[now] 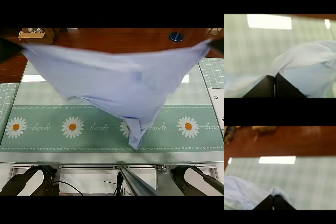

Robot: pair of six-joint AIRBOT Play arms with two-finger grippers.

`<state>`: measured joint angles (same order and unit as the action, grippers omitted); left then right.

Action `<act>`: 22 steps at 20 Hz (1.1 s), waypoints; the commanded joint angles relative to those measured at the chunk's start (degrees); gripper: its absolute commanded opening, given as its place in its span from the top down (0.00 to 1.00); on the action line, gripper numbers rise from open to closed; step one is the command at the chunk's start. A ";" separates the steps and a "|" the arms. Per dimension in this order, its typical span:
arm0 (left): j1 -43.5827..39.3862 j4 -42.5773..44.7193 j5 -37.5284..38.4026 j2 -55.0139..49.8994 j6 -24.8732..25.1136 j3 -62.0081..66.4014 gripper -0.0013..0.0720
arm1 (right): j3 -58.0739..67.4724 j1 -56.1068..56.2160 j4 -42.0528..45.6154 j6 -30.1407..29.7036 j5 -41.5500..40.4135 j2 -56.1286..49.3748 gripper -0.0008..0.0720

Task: Fold the shirts.

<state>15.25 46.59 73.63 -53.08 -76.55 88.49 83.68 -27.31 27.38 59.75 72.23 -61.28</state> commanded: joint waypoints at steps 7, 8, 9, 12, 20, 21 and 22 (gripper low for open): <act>4.13 5.64 4.92 9.14 -7.65 29.00 0.95 | 28.26 0.02 22.69 19.91 -6.80 18.53 0.97; 4.13 8.09 7.67 11.06 -8.85 29.03 0.95 | 31.45 0.02 26.32 21.79 -4.35 18.99 0.97; 4.13 10.64 11.06 12.72 -9.86 29.03 0.95 | 34.16 0.02 28.87 22.86 -0.76 19.12 0.97; 4.13 18.47 22.95 16.79 -11.63 29.03 0.95 | 36.72 0.02 34.53 24.09 12.46 20.50 0.97; 4.02 24.00 31.87 17.40 -9.14 28.76 0.95 | 36.70 0.02 37.79 24.09 19.78 19.52 0.97; 4.02 23.93 31.89 17.03 -8.94 27.91 0.95 | 36.70 0.02 38.12 24.15 24.83 18.12 0.97; 4.02 23.74 31.89 16.83 -8.96 26.14 0.95 | 36.61 0.04 38.01 24.55 29.51 16.48 0.97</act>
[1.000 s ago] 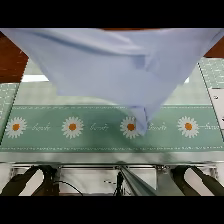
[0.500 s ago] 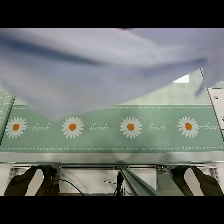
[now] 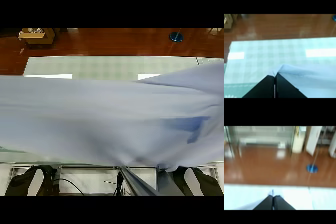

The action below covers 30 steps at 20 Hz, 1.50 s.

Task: Fold the shirts.

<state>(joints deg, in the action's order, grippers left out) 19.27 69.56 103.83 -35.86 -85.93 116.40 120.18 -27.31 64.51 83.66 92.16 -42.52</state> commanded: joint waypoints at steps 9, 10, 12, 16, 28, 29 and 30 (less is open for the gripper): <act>-0.02 -7.56 -13.16 -8.63 4.61 -38.73 0.95 | -15.93 2.29 0.92 0.90 13.73 -23.85 0.97; -0.13 -10.80 -16.98 -11.15 5.90 -40.41 0.95 | -15.91 5.01 1.64 0.90 13.07 -27.47 0.97; -2.10 -12.61 -23.69 -17.94 8.46 -41.20 0.95 | -15.91 10.91 3.26 0.83 7.63 -33.79 0.97; -4.37 -12.61 -32.15 -32.20 11.76 -41.09 0.95 | -15.91 18.08 7.69 0.96 -10.08 -42.77 0.97; -10.32 -12.61 -66.12 -51.17 18.01 -41.09 0.95 | -15.91 20.63 7.61 -0.46 -44.63 -60.04 0.97; -10.91 -12.61 -67.71 -52.26 18.01 -41.09 0.95 | -15.91 20.63 7.45 -0.46 -46.62 -61.05 0.97; -11.54 -12.61 -68.52 -53.62 18.03 -41.09 0.95 | -15.91 20.61 7.54 -0.46 -48.09 -62.03 0.97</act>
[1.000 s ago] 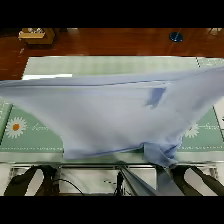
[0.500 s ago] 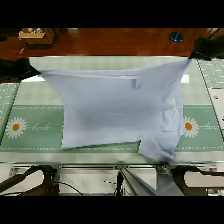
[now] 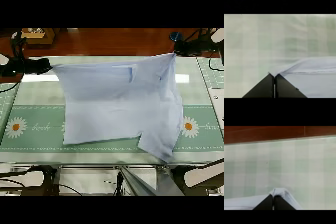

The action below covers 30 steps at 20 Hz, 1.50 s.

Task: Fold the shirts.

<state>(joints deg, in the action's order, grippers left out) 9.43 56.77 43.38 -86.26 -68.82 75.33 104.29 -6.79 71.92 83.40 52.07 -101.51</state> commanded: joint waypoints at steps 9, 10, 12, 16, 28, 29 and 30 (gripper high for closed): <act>-2.45 0.17 0.31 -8.13 0.63 1.38 0.95 | 0.04 -0.39 0.63 0.39 2.10 -6.36 0.97; -1.79 0.17 6.67 -7.85 0.61 3.21 0.95 | 0.04 -0.94 0.76 0.39 5.27 -5.18 0.97; -0.24 0.24 21.16 -7.80 -3.10 7.26 0.95 | 0.04 -2.27 2.54 0.42 12.68 -2.45 0.97; 0.00 0.20 32.39 -8.13 -6.99 8.44 0.95 | -0.31 -2.78 9.81 0.61 27.89 -1.53 0.97; -2.14 1.44 33.11 -13.62 -13.14 8.26 0.91 | -2.08 -0.26 13.11 1.22 35.52 -6.45 0.70; -0.66 1.46 34.82 -12.33 -11.17 9.46 0.89 | -1.97 -0.68 17.44 0.31 36.50 -5.18 0.49; 1.20 1.51 36.72 -10.86 -9.31 10.69 0.86 | -1.97 -1.22 21.99 -1.62 37.79 -3.41 0.44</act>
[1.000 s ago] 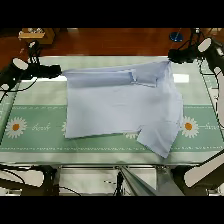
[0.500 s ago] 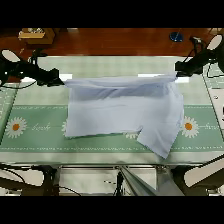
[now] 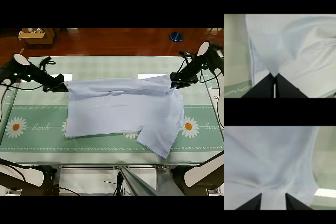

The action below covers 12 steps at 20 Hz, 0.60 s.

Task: Fold the shirts.

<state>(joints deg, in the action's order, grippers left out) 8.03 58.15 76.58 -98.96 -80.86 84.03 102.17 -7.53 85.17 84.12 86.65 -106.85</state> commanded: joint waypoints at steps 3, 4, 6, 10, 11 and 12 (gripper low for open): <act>9.62 5.46 12.37 7.32 3.26 0.63 0.13 | 0.09 -6.03 9.42 -2.29 4.76 8.46 0.41; 11.67 6.49 13.79 9.14 3.26 -1.73 0.13 | -0.33 -8.28 8.17 -2.27 5.20 10.03 0.41; 15.04 6.58 14.05 14.21 3.37 -10.97 0.13 | -4.09 -13.18 1.55 -2.36 6.75 13.25 0.41; 17.66 6.12 11.06 23.82 6.93 -34.18 0.13 | -22.32 -19.26 -9.57 -6.01 1.22 21.66 0.41; 17.92 5.07 9.99 25.49 7.56 -38.84 0.13 | -26.23 -20.09 -10.88 -6.95 -0.57 23.43 0.41; 18.01 2.86 9.29 26.49 9.33 -42.16 0.13 | -29.49 -20.83 -12.37 -7.82 -1.92 24.85 0.41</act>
<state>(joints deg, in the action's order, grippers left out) 24.51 63.40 87.66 -77.25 -74.61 53.78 82.28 -25.19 79.15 79.02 88.92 -86.78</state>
